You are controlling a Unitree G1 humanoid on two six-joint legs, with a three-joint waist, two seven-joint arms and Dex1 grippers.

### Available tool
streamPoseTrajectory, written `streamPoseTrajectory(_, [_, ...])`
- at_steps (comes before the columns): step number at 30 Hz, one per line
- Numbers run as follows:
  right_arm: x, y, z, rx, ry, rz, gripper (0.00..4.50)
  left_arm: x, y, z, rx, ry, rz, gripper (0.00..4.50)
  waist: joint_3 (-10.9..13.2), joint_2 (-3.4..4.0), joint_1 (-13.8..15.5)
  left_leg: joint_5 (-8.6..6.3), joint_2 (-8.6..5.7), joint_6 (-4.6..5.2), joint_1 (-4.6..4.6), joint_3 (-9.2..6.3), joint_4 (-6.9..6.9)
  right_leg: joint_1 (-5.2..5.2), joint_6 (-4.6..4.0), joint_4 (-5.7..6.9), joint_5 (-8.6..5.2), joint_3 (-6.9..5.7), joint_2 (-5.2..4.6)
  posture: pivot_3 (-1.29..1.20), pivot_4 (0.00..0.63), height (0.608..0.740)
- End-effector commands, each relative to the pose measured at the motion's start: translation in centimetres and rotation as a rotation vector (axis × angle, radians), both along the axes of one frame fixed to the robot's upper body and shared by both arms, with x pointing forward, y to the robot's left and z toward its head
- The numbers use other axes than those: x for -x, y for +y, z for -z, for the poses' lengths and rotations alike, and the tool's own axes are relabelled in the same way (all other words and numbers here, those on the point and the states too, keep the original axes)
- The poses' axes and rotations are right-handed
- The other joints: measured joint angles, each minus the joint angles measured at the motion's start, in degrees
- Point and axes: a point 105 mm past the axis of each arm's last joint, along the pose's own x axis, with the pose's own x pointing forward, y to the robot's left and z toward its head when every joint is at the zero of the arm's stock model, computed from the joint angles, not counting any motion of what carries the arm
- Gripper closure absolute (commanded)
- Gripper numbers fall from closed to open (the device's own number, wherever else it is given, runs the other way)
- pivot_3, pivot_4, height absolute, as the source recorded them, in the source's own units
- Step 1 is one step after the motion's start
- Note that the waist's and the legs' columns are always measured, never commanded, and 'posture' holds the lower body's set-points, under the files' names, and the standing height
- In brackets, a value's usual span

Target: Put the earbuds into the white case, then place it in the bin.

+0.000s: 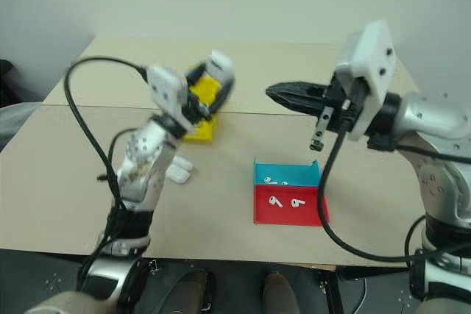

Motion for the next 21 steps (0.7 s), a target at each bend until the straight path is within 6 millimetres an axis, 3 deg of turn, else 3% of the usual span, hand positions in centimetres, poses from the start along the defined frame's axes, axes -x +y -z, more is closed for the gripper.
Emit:
streamPoseTrajectory(1, [0.5,-1.2,1.5,0.056,0.035,0.085,4.49,-1.9,3.0,0.6,0.016,0.09,-0.211,1.73,0.0,0.01,-0.2,0.0,-0.01,0.0,0.01,0.02,-0.02,-0.01,0.0,0.01,0.0,0.03,0.0,0.0,0.15,0.74])
streamPoseTrajectory(3, [0.5,-1.5,2.2,0.064,0.057,0.102,4.49,-2.5,3.3,1.1,0.023,0.134,-0.246,1.73,0.0,0.01,-0.2,0.0,-0.01,0.0,-0.02,0.04,-0.01,-0.07,0.0,0.05,0.0,0.03,0.0,0.0,0.15,0.74])
streamPoseTrajectory(6, [0.0,-1.6,3.2,0.079,0.089,0.13,4.49,-4.2,3.8,3.9,-0.036,0.274,-0.346,1.73,0.0,0.0,0.0,0.01,-0.03,-0.02,0.02,0.04,0.04,-0.03,0.01,0.1,0.03,0.01,0.02,0.0,0.15,0.74])
streamPoseTrajectory(11, [-0.4,-1.6,3.6,0.088,0.096,0.155,4.5,-4.7,2.6,5.3,-0.007,0.343,-0.32,0.02,0.0,-0.01,0.0,0.03,-0.04,-0.04,-0.01,0.04,0.05,-0.03,0.03,0.05,0.07,0.01,0.03,0.0,0.15,0.74])
streamPoseTrajectory(15, [-0.4,-1.7,4.0,0.101,0.107,0.174,4.5,-4.6,2.3,5.2,-0.007,0.334,-0.287,0.02,0.0,-0.01,0.1,0.03,-0.04,-0.04,-0.05,0.04,0.03,-0.05,0.03,0.0,0.08,0.01,0.03,0.0,0.15,0.74])
streamPoseTrajectory(18, [-0.2,-2.1,4.4,0.121,0.117,0.184,4.5,-3.0,1.3,3.4,0.075,0.279,-0.057,0.02,0.0,0.0,0.0,0.03,-0.03,-0.04,-0.05,0.05,0.02,-0.06,0.02,0.01,0.08,0.01,0.03,0.0,0.15,0.74])
streamPoseTrajectory(21, [0.2,-2.9,5.2,0.177,0.127,0.192,4.5,1.0,0.4,1.7,0.182,0.237,0.364,0.02,0.0,0.01,-0.1,0.03,0.0,-0.05,-0.05,0.06,0.02,-0.07,0.02,0.01,0.08,0.02,0.03,0.0,0.15,0.74])
